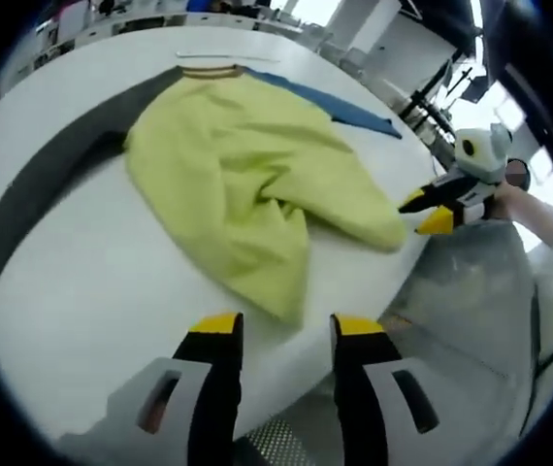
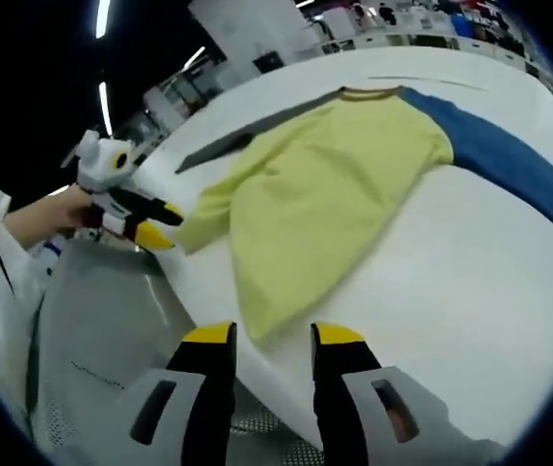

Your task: Fold the garment on the visible template until the final outline fits inside the template.

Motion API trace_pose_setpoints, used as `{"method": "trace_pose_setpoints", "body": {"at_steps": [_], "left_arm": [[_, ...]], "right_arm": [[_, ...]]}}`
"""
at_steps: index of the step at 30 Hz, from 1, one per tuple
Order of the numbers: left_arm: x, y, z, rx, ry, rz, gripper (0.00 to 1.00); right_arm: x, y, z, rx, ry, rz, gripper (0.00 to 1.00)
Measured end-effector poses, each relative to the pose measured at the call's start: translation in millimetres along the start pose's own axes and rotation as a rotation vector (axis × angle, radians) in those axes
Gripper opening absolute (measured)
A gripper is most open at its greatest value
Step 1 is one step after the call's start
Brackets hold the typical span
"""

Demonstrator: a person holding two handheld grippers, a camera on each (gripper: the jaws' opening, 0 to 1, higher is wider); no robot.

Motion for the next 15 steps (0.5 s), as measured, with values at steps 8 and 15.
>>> {"method": "trace_pose_setpoints", "body": {"at_steps": [8, 15], "left_arm": [[-2, -0.1, -1.0, 0.004, 0.008, 0.002, 0.28], [-5, -0.8, -2.0, 0.008, 0.012, 0.005, 0.23]], "right_arm": [[-8, 2, 2.0, -0.002, 0.005, -0.028, 0.24], [-11, 2, 2.2, -0.002, 0.008, -0.033, 0.2]]}}
Point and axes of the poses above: the point that each gripper's makers call its tool centre point, and the gripper's own axes: x roughly backward along the fingers, y roughly to its left, z roughly out of its underside, the point moved 10 cm from there along x, roughly backward along the fingers, and after that the axes turned 9 degrees about x, right-handed, at the moved point
